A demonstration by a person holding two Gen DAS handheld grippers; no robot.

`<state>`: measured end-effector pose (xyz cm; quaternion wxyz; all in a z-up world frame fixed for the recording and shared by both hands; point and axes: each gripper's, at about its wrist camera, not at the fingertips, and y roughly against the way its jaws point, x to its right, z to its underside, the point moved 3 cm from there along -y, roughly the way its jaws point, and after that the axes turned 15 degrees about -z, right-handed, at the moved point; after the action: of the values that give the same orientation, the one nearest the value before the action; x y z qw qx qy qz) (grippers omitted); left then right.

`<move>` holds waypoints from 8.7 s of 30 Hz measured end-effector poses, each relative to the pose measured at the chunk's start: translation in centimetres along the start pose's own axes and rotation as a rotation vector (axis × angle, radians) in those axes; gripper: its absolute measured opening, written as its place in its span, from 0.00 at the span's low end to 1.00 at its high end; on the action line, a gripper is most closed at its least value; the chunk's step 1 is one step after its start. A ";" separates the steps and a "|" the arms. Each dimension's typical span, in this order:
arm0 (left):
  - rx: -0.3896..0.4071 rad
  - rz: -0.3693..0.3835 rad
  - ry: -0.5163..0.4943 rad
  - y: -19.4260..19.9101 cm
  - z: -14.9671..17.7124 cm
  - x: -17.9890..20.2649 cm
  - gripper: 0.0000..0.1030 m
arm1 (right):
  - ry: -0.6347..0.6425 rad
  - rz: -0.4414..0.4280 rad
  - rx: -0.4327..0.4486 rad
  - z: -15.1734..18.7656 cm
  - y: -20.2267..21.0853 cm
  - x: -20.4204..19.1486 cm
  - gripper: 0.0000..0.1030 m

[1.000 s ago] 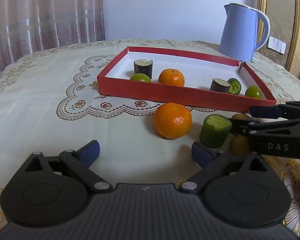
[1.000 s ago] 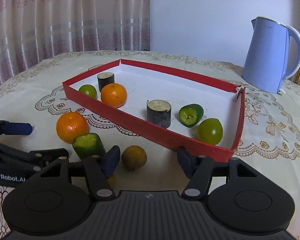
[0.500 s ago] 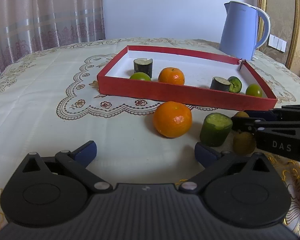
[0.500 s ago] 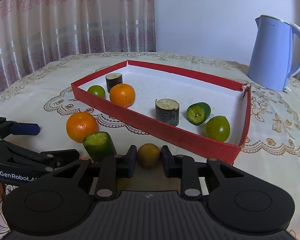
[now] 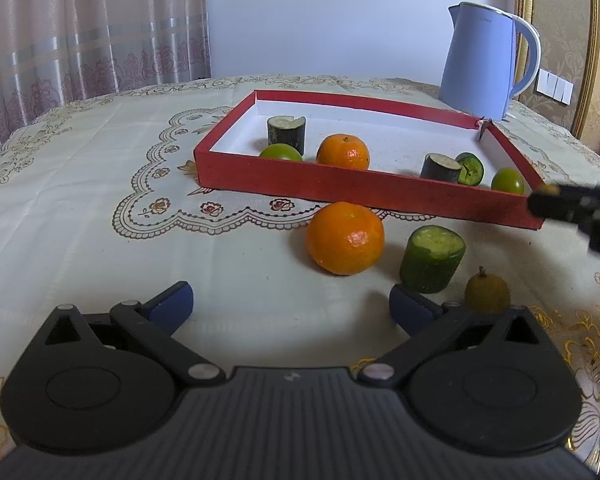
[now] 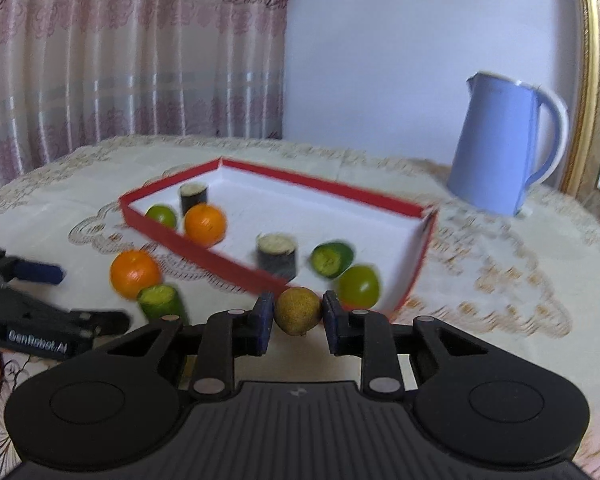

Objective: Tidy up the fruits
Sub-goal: 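Carry the yellowish fruit into the red tray and open the right gripper, then close the left gripper around the tangerine on the cloth, then carry the tangerine into the red tray and open the left gripper, then lift the open left gripper away from the tray, then close the right gripper around the small yellowish fruit on the cloth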

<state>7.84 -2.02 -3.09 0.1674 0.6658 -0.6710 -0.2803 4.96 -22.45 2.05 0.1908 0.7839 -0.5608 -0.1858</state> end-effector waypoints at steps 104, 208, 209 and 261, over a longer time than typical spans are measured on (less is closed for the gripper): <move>0.000 0.018 0.061 -1.5 -2.8 1.5 0.69 | -0.079 -0.043 -0.140 4.0 -1.3 2.3 0.95; 0.129 0.025 -0.023 0.5 -5.6 2.7 0.84 | -0.085 -0.040 -0.141 4.0 -1.4 2.4 0.98; 0.131 0.022 -0.019 0.8 -5.0 2.3 0.84 | -0.085 -0.040 -0.141 4.0 -1.4 2.4 0.98; -0.011 -0.048 0.043 -0.9 -0.5 -1.0 1.00 | 0.087 -0.172 -0.121 3.2 -2.6 -4.6 0.41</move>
<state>8.93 -1.03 -3.04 0.1787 0.6868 -0.6493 -0.2734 4.07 -17.64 -1.65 0.2453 0.8234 -0.4707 -0.2008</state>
